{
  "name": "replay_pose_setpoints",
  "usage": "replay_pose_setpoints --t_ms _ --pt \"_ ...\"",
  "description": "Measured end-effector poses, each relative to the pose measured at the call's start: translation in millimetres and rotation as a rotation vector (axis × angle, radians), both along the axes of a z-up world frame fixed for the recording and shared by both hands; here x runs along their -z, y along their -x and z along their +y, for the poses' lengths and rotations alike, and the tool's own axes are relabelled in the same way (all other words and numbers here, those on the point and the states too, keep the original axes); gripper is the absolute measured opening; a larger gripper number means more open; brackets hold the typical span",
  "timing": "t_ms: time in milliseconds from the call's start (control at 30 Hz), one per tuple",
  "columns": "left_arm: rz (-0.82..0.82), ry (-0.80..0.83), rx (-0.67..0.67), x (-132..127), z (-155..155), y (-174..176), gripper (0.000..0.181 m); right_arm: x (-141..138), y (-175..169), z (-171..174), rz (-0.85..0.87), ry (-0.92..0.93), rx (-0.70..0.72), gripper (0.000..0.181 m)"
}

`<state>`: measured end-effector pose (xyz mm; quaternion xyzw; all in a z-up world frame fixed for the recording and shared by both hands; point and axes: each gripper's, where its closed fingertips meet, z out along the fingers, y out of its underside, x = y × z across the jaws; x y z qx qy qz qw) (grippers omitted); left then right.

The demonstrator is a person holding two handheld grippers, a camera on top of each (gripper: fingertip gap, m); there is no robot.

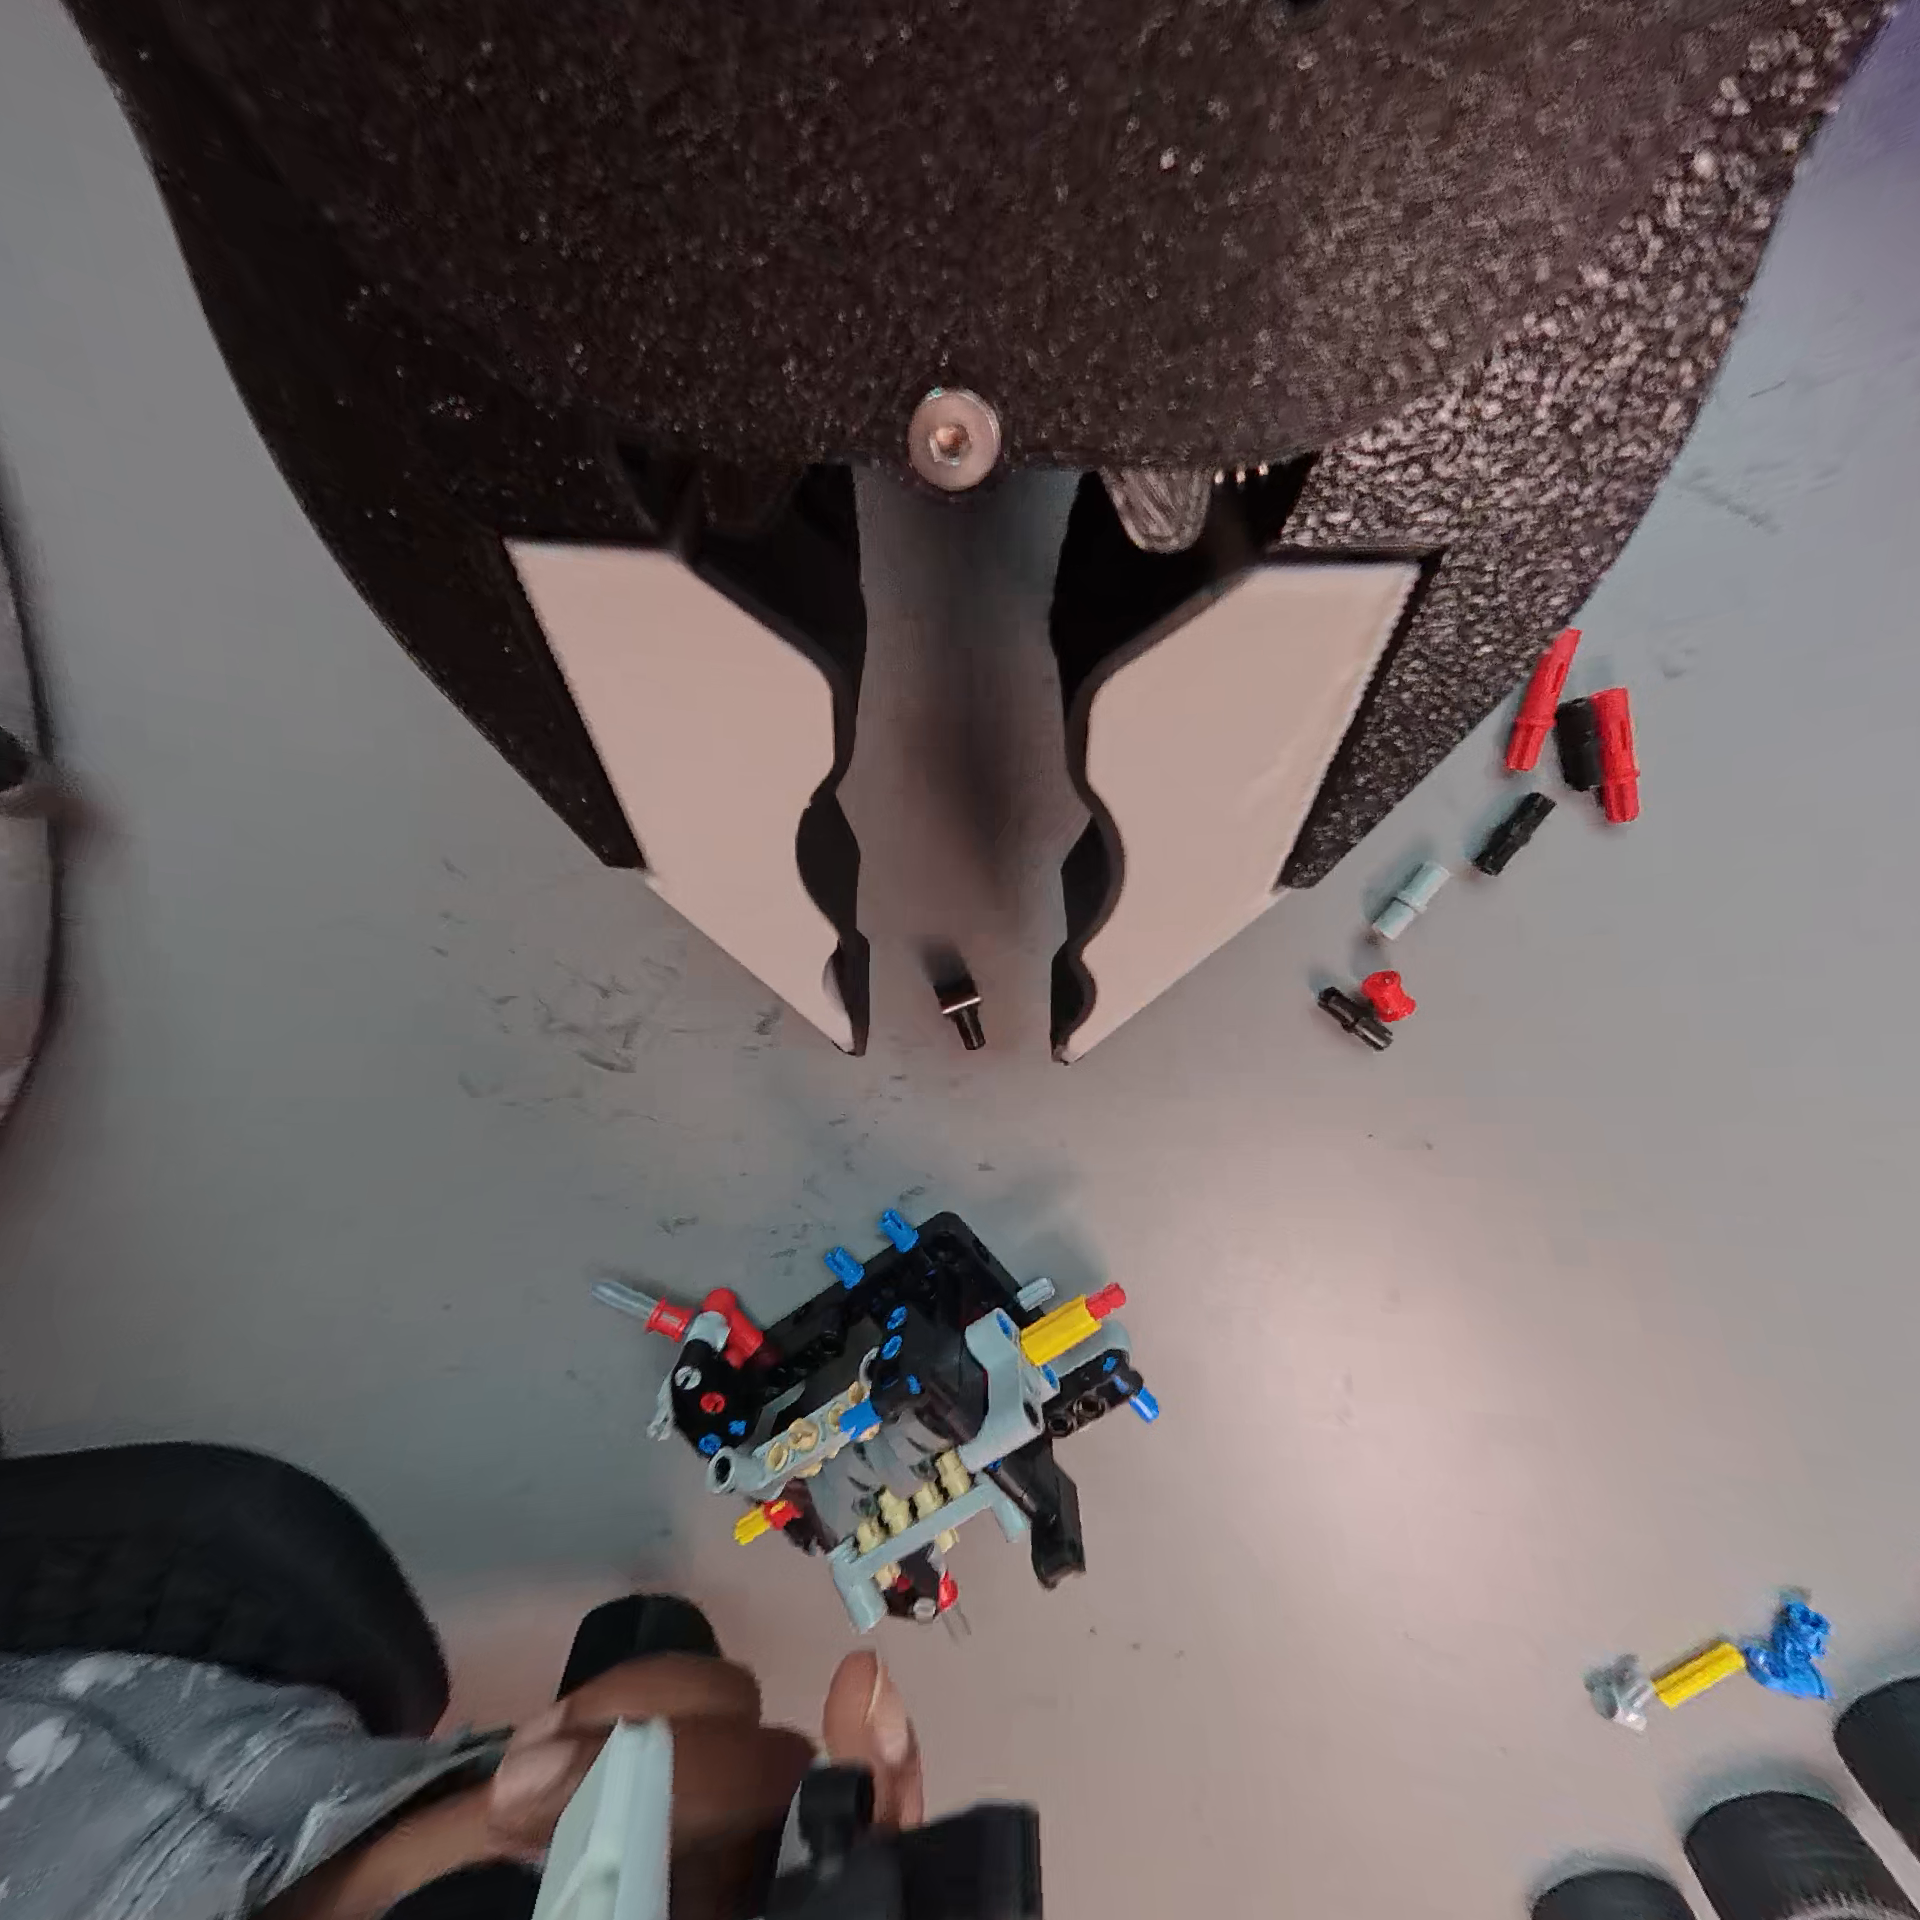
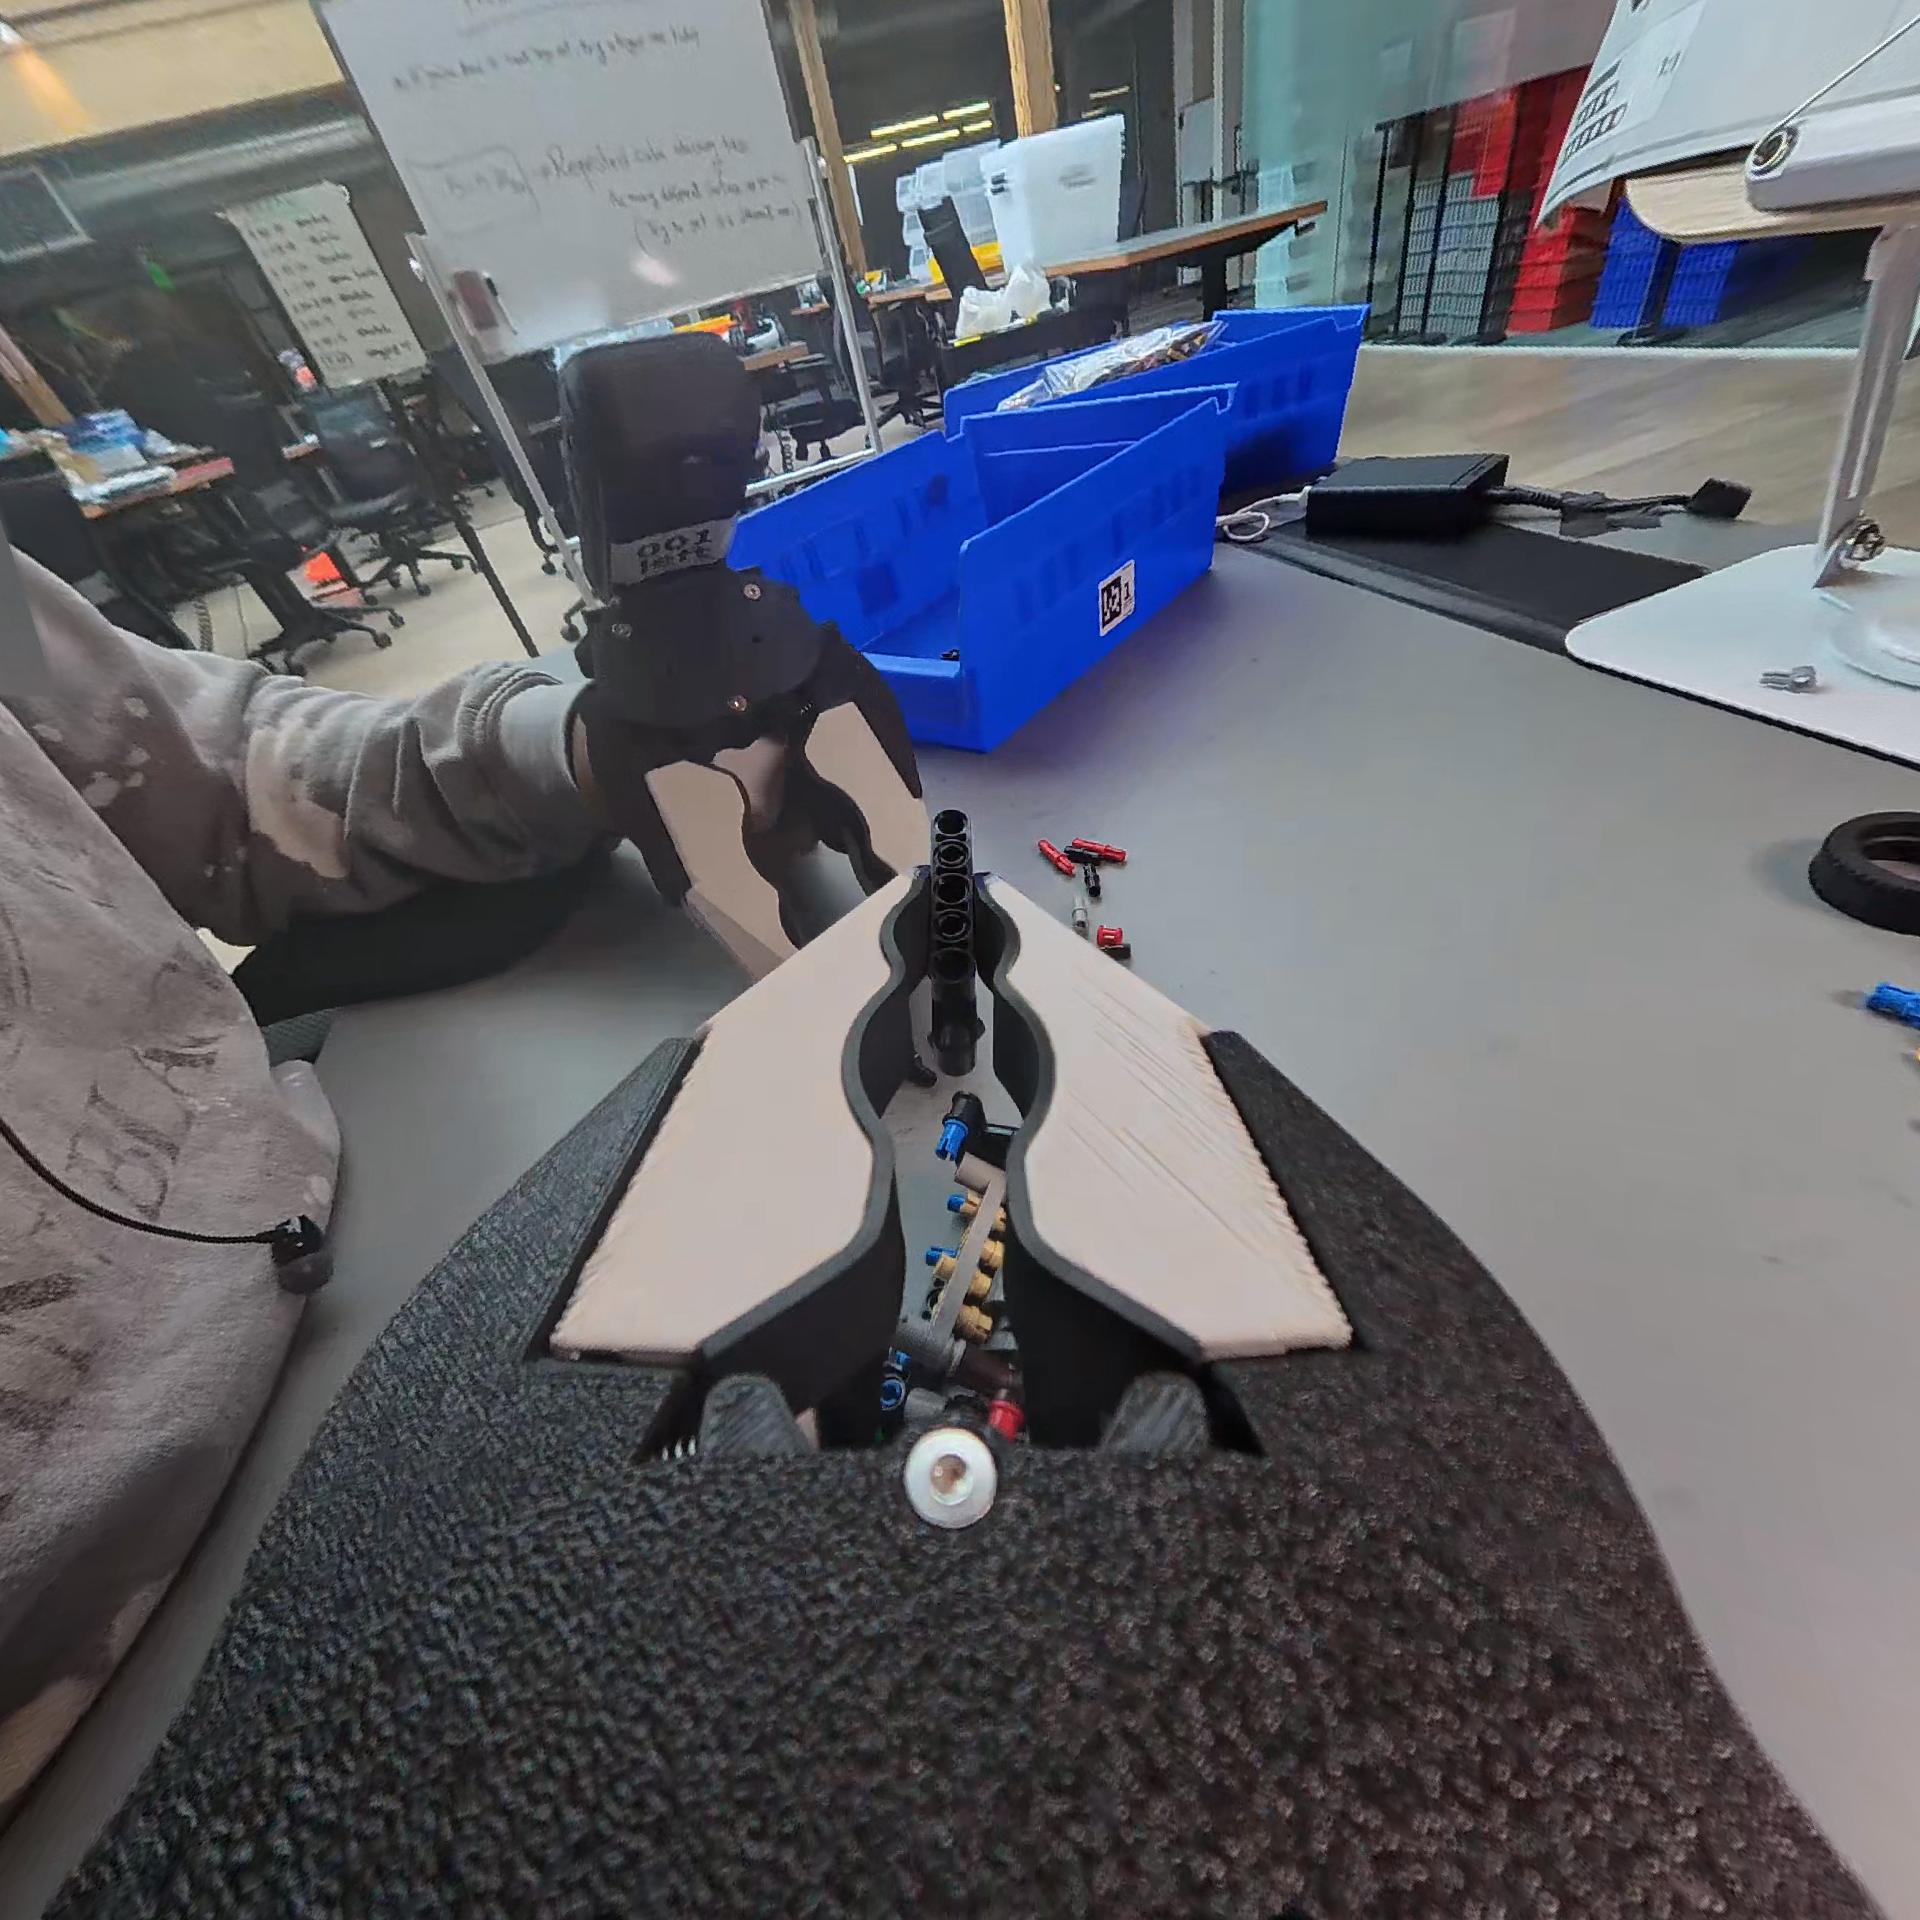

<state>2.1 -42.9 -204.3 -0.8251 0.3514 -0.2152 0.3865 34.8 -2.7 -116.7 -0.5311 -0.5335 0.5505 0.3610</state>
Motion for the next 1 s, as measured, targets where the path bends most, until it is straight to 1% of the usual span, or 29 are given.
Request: replay_pose_setpoints --t_ms 33,133,233,333,367,433,500,600,700,767,867,933,1000 --pt "-0.063 -0.004 0.014 -10.1 -2.3 -1.9 0.035 -0.7 0.5 -1.7 0.004 0.012 -0.005 0.007" --pt "-0.293 -0.007 0.041 -44.2 -6.5 -11.4 0.031 -12.8 4.9 -10.6 0.054 0.124 -0.038 0.008" --pt "-0.495 0.017 0.027 -67.9 -4.4 -24.2 0.029 -33.6 12.0 -18.6 0.151 0.345 -0.073 0.008" --pt "-0.657 0.035 0.015 -87.6 -0.7 -36.7 0.029 -50.9 17.1 -19.6 0.25 0.559 -0.093 0.007" --pt "-0.711 0.041 0.021 -95.2 -0.5 -40.6 0.029 -52.4 19.0 -19.6 0.262 0.596 -0.089 0.006" --pt "-0.791 0.044 0.015 -107.7 1.4 -44.3 0.027 -51.9 21.8 -23.5 0.265 0.592 -0.089 0.006" --pt "-0.811 0.031 0.002 -112.8 3.4 -44.6 0.024 -51.8 23.4 -29.7 0.26 0.576 -0.1 0.006" --pt "-0.815 0.021 0.002 -115.8 2.5 -43.1 0.011 -50.4 24.9 -35.1 0.255 0.556 -0.107 0.008" --pt "-0.777 0.019 0.012 -112.7 -1.0 -42.5 0.009 -47.8 24.0 -39.2 0.232 0.545 -0.139 0.008" --pt "-0.736 0.001 0.024 -111.6 -4.0 -41.4 0.009 -42.8 20.1 -43.8 0.199 0.466 -0.179 0.011" --pt "-0.689 -0.014 0.04 -110.1 -7.7 -38.4 0.008 -30.9 15.5 -47.4 0.131 0.302 -0.196 0.014" --pt "-0.657 -0.011 0.051 -106.3 -9.9 -39.3 0.008 -30.6 14.0 -52.5 0.124 0.262 -0.217 0.007" --pt "-0.674 -0.009 0.059 -108.4 -11.6 -39.8 0.008 -33.3 13.2 -54.1 0.139 0.229 -0.22 0.006"
